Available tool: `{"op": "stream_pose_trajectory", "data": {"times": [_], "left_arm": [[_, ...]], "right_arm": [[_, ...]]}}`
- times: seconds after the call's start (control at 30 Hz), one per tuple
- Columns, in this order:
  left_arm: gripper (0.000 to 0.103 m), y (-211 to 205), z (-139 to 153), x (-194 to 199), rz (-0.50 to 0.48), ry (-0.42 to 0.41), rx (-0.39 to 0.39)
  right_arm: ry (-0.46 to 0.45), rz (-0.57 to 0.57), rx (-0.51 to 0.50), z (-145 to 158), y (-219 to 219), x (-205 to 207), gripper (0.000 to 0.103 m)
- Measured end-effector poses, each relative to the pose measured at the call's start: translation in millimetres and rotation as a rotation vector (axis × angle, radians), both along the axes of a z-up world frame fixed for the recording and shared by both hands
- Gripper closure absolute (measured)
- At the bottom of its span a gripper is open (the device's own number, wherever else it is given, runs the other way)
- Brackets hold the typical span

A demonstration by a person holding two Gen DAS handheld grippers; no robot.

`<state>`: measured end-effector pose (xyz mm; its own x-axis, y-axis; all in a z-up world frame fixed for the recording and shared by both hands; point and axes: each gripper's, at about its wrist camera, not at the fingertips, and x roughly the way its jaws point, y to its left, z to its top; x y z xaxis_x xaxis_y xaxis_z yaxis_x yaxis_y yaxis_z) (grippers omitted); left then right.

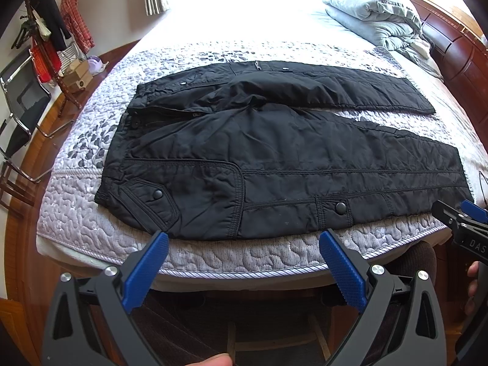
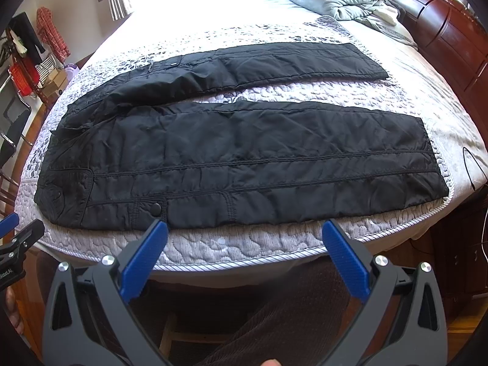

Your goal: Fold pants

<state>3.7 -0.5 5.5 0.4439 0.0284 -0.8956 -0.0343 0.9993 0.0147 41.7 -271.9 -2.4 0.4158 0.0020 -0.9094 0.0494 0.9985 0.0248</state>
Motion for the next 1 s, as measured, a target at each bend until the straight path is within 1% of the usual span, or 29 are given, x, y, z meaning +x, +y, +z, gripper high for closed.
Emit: {"op": "stream_pose_trajectory", "data": {"times": [0.67, 1.0], "left_arm": [[0.003, 0.6, 0.4, 0.8, -0.001, 0.0, 0.003], [0.003, -1.3, -4.3, 7.8, -0.001, 0.011, 0.015]], "right_arm": [[0.004, -0.004, 0.0, -2.6, -2.1, 1.2, 0.002], [0.018, -0.001, -0.002, -9.8, -3.2, 6.4, 0.002]]}}
